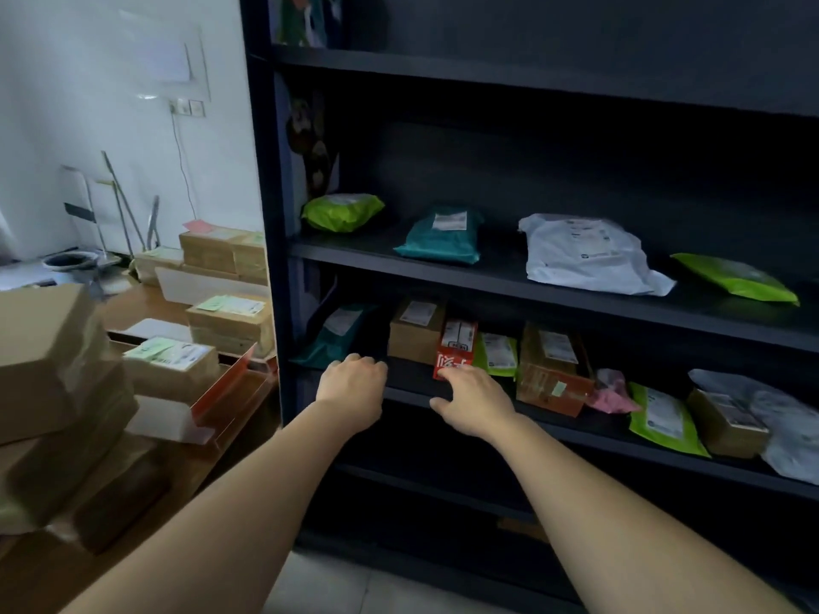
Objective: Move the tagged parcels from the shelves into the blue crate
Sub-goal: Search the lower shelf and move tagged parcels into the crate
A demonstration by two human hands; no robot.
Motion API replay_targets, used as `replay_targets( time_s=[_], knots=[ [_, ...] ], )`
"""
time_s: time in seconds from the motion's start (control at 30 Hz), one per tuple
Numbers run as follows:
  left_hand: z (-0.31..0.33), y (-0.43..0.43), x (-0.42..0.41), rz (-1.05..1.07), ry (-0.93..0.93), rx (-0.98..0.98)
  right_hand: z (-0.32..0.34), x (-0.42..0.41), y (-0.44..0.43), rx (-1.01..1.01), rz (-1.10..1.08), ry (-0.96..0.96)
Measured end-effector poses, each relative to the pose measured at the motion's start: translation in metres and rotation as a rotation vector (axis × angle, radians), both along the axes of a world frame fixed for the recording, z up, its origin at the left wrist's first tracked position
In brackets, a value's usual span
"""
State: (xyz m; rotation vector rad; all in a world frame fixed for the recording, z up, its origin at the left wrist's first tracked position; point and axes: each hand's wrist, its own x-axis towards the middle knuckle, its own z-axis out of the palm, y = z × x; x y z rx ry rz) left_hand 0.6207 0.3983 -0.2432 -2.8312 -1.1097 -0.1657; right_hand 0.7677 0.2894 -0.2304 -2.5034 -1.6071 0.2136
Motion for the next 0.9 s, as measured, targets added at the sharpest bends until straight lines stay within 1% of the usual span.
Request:
replay_targets(
  time_s=[0.3,0.6,0.7,0.8,0.9],
  knots=[
    [-0.034,0.083,0.070,0.008,0.075,-0.029,-0.035,0.072,0.092,-0.048,0.015,0.070],
    [-0.068,0.158,0.144,0.078,0.093,-0.156,-0.070,0.151,0.182,-0.131,0.036,0.161],
    [-0.079,0.180,0.164,0.131,0.070,-0.250,-0.081,0.167,0.205,-0.127,0.000,0.240],
    [-0.095,0.207,0.182,0.157,0.019,-0.320,-0.093,0.181,0.229,-0.114,-0.058,0.368],
    [-0.110,0.235,0.200,0.190,0.000,-0.408,-0.106,0.193,0.251,-0.087,-0.174,0.510]
  ],
)
